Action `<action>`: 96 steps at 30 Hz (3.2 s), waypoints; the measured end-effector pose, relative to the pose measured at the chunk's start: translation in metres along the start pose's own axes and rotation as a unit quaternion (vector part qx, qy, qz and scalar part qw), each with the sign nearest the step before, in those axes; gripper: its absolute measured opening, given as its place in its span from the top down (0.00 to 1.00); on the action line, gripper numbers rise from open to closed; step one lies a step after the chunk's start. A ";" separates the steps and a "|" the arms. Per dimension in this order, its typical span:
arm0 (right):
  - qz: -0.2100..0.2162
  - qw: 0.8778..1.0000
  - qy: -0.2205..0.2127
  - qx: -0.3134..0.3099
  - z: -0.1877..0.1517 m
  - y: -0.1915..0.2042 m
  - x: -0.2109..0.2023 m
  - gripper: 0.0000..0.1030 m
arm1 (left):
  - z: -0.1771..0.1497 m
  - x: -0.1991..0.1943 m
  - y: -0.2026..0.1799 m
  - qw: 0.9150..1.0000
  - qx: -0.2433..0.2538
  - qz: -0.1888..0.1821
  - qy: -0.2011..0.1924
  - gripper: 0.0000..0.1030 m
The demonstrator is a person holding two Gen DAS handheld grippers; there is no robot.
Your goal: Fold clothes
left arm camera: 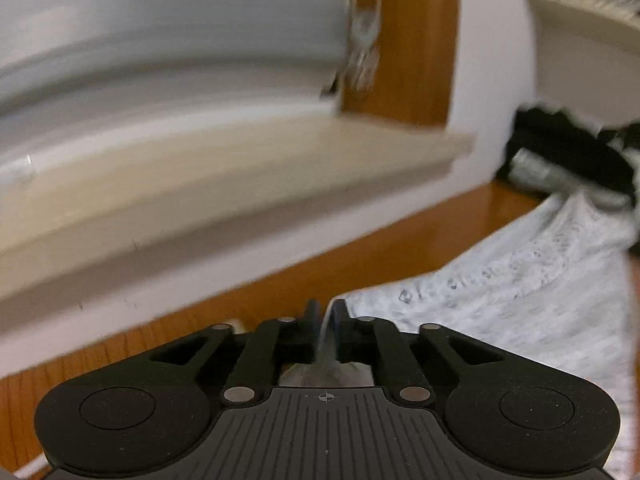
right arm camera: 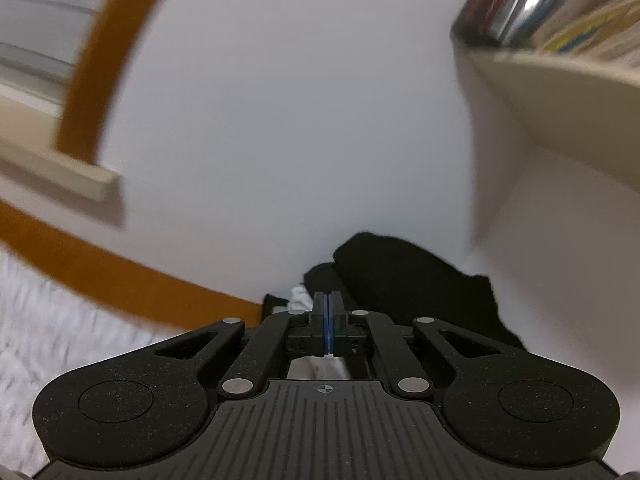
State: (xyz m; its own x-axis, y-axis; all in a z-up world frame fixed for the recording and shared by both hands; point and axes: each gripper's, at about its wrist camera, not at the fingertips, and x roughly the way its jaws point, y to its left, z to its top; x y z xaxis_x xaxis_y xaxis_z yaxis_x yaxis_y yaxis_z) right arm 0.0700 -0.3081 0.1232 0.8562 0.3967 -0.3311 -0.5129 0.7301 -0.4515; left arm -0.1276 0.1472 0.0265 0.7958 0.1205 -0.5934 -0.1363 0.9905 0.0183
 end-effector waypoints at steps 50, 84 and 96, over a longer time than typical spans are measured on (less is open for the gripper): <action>0.017 0.996 0.060 0.061 -0.032 0.035 0.090 0.72 | -0.012 -0.003 0.014 0.998 -0.036 -0.040 -0.015 0.33; 0.042 0.975 0.094 0.199 -0.129 -0.012 -0.018 0.90 | -0.014 -0.002 0.011 0.999 -0.025 -0.039 -0.016 0.26; 0.109 0.979 0.050 0.162 -0.124 0.044 -0.030 0.57 | -0.013 -0.001 0.011 0.999 -0.022 -0.038 -0.011 0.26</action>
State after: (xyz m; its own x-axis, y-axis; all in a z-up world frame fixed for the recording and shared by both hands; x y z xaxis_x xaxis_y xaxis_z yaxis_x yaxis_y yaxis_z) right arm 0.0138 -0.3567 0.0099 0.7091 0.5184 -0.4780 -0.6228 0.7783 -0.0799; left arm -0.1379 0.1570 0.0166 0.8179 0.0468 -0.5734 -0.0997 0.9931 -0.0612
